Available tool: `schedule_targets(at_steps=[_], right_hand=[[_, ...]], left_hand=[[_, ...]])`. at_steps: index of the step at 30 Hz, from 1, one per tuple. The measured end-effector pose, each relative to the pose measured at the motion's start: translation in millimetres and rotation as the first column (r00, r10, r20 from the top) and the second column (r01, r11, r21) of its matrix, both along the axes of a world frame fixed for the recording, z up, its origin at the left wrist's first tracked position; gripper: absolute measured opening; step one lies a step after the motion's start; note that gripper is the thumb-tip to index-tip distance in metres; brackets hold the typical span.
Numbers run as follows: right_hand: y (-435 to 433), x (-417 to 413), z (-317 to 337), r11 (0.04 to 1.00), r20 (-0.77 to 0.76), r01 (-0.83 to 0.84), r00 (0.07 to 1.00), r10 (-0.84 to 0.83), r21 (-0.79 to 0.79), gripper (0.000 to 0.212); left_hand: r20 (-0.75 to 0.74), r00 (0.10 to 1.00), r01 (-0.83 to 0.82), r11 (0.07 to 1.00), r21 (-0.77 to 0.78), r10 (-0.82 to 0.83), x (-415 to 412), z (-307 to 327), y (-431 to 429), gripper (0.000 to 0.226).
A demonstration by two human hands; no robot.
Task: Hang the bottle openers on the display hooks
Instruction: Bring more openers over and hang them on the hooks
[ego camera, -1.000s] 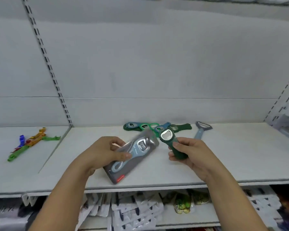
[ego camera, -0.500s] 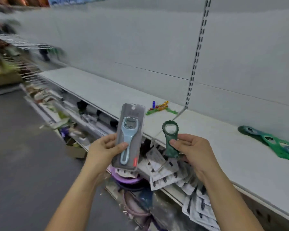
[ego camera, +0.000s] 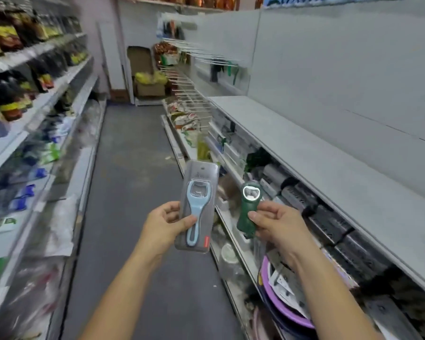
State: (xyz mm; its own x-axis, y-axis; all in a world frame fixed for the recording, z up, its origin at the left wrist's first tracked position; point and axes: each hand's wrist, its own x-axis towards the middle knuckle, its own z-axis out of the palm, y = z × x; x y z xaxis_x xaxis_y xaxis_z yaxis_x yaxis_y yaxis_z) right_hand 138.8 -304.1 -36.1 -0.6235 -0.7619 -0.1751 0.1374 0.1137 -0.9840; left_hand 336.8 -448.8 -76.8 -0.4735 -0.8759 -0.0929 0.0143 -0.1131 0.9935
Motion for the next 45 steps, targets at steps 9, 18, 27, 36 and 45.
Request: schedule_targets(at_steps=[9, 18, 27, 36, 45], right_hand=[[-173.9, 23.2, -24.3, 0.995, 0.004, -0.1, 0.995, 0.1, 0.011, 0.021], [-344.6, -30.2, -47.0, 0.984, 0.123, -0.162, 0.978, 0.17, -0.07, 0.021], [-547.4, -103.9, -28.0, 0.975, 0.132, -0.192, 0.97, 0.206, -0.11, 0.02], [-754.8, -140.4, -35.4, 0.978, 0.094, -0.164, 0.98, 0.177, -0.13, 0.02], [-949.8, -183.0, -19.6, 0.991, 0.037, -0.064, 0.997, 0.069, -0.115, 0.019]], left_hand=[[0.013, 0.992, -0.129, 0.991, 0.032, 0.128, 36.8, -23.6, -135.6, 0.029], [0.056, 0.981, -0.188, 0.982, 0.031, 0.186, -7.0, -43.9, -292.5, 0.027], [0.026, 0.971, -0.236, 0.971, -0.023, 0.237, -73.4, -9.3, -478.6, 0.026], [-0.017, 0.97, -0.241, 0.97, -0.024, 0.241, -111.2, -5.4, -684.2, 0.025], [-0.031, 0.991, -0.129, 0.992, 0.01, 0.129, -162.7, 0.2, -909.8, 0.022]])
